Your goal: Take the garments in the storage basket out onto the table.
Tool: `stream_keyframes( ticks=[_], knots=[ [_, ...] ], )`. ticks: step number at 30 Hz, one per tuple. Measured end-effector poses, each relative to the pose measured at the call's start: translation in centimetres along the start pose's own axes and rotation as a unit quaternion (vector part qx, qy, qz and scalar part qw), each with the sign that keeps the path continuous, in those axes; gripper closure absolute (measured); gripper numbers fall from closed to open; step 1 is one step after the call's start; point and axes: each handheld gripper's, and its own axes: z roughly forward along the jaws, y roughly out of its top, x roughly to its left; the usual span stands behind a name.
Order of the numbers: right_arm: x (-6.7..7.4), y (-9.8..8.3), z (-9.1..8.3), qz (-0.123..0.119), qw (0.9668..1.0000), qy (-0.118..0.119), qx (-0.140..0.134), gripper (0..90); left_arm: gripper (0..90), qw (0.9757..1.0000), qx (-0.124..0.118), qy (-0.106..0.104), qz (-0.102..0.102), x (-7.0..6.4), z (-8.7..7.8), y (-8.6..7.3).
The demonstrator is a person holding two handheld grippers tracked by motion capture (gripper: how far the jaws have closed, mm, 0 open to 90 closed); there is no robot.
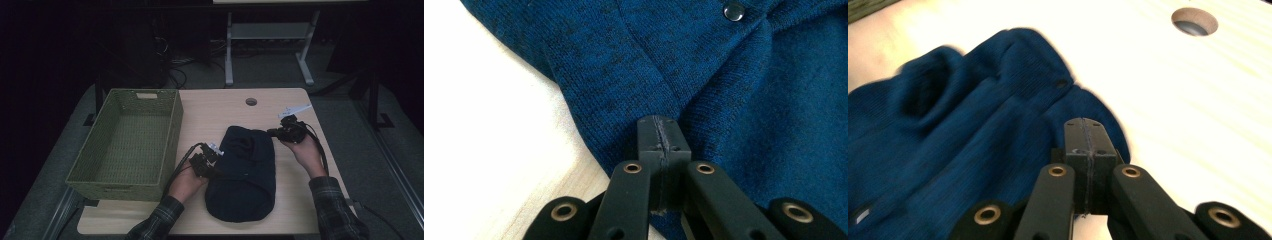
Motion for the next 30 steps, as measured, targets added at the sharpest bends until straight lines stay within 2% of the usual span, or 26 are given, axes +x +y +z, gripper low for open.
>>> stream_keyframes(
  ticks=[1, 3, 4, 6, 9, 11, 14, 15, 16, 19, 24, 26, 27, 30],
  knots=[
    [-0.4, 0.1, 0.6, 0.008, 0.9999, 0.008, 0.009, 89.7, 90.0, 1.0, -0.001, 0.001, 0.0, 0.0, 0.0, 0.0],
    [-0.9, 0.2, 1.7, 0.009, 0.9997, 0.005, 0.021, 89.8, 90.0, 1.0, -0.001, 0.0, -0.001, 0.0, 0.0, 0.0],
    [-0.9, 0.2, 1.7, 0.009, 0.9997, 0.005, 0.021, 89.8, 90.0, 1.0, -0.001, 0.001, -0.001, 0.0, 0.0, 0.0],
    [-1.2, 0.1, 3.1, 0.007, 0.9993, 0.009, 0.034, 89.8, 90.0, 1.0, -0.003, 0.003, -0.001, -0.1, 0.0, -0.1],
    [-1.4, -0.4, 4.2, 0.008, 0.9984, 0.009, 0.055, 89.8, 90.0, 1.0, -0.003, 0.004, 0.0, -0.1, 0.0, -0.1],
    [-1.5, -0.5, 4.5, 0.009, 0.9983, 0.011, 0.056, 89.8, 90.0, 1.0, -0.002, 0.005, 0.0, -0.1, 0.0, -0.1],
    [-1.3, -0.5, 4.7, 0.003, 0.998, 0.004, 0.062, 89.9, 90.0, 1.0, -0.002, 0.006, -0.001, -0.2, 0.0, -0.1],
    [-1.1, -0.5, 4.9, -0.002, 0.9979, -0.003, 0.065, 89.9, 90.0, 1.0, -0.002, 0.007, -0.001, -0.2, 0.0, -0.1],
    [-1.0, -0.5, 5.1, -0.014, 0.9974, -0.023, 0.066, 90.0, 90.0, 1.0, -0.001, 0.01, -0.001, -0.2, 0.0, 0.0],
    [-1.4, -0.5, 5.2, -0.015, 0.9969, -0.046, 0.062, 90.0, 90.0, 0.9999, 0.0, 0.011, -0.002, -0.3, 0.0, 0.0],
    [-2.0, -0.5, 5.4, -0.008, 0.9972, -0.058, 0.047, 90.0, 90.0, 0.9999, 0.001, 0.011, -0.003, -0.3, 0.0, 0.0],
    [-2.0, -0.5, 5.5, -0.008, 0.9972, -0.058, 0.046, 89.9, 90.0, 0.9999, 0.0, 0.011, -0.005, -0.4, 0.1, 0.1],
    [-2.1, -0.5, 5.2, 0.006, 0.9984, -0.041, 0.039, 89.7, 88.5, 1.0, -0.002, 0.008, -0.004, -0.6, 0.1, 0.2],
    [-2.2, -0.5, 4.6, 0.013, 0.9989, -0.034, 0.03, 86.1, 82.3, 1.0, 0.003, 0.008, 0.002, -0.5, -0.2, 0.5]
  ],
)
